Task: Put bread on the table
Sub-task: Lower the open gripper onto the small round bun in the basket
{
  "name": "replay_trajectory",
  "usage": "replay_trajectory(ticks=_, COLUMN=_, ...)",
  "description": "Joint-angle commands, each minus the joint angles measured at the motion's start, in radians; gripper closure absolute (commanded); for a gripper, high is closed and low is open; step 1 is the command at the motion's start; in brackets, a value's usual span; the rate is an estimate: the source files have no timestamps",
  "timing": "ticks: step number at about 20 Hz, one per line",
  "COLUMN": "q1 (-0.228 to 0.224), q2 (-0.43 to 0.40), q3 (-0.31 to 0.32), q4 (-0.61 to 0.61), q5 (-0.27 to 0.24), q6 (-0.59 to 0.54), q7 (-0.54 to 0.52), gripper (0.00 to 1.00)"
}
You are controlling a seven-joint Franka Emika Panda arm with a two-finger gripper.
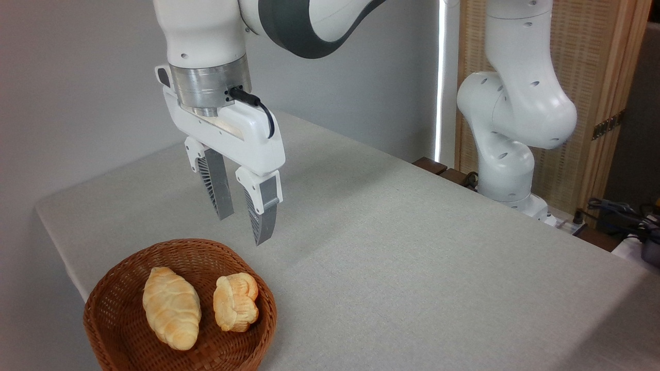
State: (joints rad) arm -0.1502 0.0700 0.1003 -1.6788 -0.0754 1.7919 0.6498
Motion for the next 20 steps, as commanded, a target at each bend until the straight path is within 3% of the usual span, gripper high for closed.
replay_trajectory(ticks=1, q1=-0.002, q2=0.011, q3=0.004, q4=0.004, q5=-0.017, q6=-0.005, q7=0.011, gripper=0.00)
replay_trajectory(ticks=20, q1=0.003, q2=0.132, q3=0.007, q4=-0.001, q5=0.000, q6=0.181, q7=0.077, gripper=0.00)
